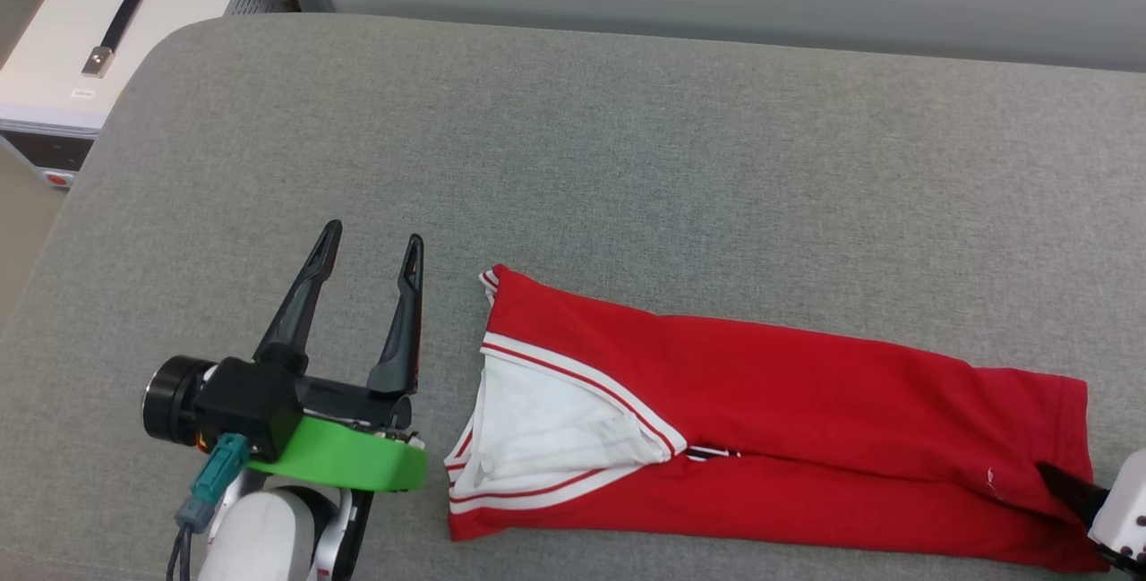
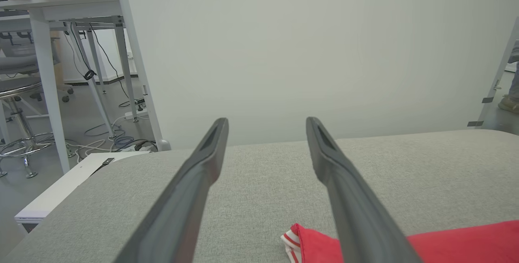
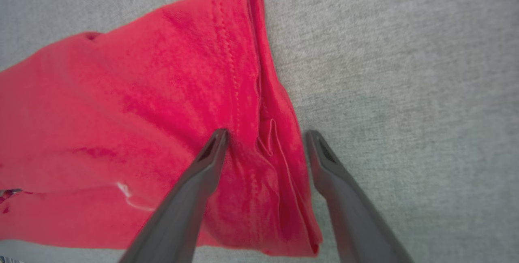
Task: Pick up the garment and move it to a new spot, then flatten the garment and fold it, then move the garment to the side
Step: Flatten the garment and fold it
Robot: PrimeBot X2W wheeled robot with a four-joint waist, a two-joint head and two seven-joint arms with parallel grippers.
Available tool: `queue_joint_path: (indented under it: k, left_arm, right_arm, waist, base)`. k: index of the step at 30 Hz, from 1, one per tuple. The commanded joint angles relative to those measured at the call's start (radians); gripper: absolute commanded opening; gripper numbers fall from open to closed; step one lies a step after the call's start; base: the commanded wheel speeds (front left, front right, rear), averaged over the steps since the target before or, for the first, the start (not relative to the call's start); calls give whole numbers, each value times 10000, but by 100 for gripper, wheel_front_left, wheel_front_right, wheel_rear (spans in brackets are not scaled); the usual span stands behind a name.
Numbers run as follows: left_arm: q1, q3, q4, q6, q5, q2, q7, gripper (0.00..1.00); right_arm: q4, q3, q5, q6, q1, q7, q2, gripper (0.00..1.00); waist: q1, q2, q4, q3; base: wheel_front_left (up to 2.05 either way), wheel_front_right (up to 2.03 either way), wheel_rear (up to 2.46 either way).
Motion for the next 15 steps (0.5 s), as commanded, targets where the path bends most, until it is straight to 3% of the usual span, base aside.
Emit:
queue_joint_path:
  k: [1,15]
  left_arm:
    - [29,-23,35,-53,-26,17,-56,100]
    - [84,-160,206,-55,-97,169,-57,100]
  right_arm:
    - [297,205,22,-9,-51,17,251,100]
    - [546,1155,394,-9,-150,-190,339,100]
  waist:
    - [0,0,-4,5]
    - [0,0,-35,-240]
  base:
    - [0,0,0]
    - [0,0,0]
